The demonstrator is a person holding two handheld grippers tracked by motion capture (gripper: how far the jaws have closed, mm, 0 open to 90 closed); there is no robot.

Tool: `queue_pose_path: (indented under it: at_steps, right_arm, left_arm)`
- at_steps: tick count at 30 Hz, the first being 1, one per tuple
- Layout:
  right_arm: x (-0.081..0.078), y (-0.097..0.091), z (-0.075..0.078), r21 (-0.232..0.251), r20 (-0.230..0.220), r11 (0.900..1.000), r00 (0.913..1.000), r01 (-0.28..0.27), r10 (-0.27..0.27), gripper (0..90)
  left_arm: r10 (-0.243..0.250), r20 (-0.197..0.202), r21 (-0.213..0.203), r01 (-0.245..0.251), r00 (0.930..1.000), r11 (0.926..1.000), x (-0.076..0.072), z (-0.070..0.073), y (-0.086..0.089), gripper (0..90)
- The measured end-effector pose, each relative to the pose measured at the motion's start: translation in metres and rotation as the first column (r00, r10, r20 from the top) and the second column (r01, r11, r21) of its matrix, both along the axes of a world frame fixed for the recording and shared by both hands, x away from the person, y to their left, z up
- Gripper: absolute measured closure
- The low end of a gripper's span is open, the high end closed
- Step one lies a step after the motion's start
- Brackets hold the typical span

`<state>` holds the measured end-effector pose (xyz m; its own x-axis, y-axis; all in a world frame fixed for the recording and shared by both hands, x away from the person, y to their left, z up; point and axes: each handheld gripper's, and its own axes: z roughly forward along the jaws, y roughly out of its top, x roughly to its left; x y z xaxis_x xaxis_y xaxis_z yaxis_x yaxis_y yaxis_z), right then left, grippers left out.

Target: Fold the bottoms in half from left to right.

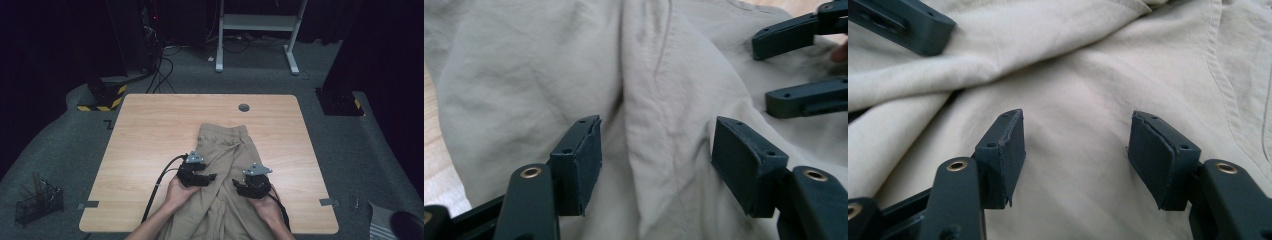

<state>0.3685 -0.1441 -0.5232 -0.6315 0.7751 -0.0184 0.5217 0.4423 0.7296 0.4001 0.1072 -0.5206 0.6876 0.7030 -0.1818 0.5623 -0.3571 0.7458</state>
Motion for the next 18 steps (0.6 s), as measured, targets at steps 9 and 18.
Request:
queue_pose_path:
  at_steps: [9, 18]
  right_arm:
    - [0.023, 0.020, -0.001, 0.002, 0.005, 0.9997, 0.9997, 0.023, -0.023, 39.8]
    - [0.058, 0.043, -0.001, 0.002, 0.005, 0.9972, 0.9972, 0.074, -0.074, 40.4]
  left_arm:
    - [-0.003, 0.041, 0.089, 0.000, 0.9992, 0.9961, 0.029, 0.002, -0.008, 38.7]
    - [0.027, 0.028, 0.138, -0.031, 0.9992, 0.9899, 0.077, 0.005, -0.001, 40.1]
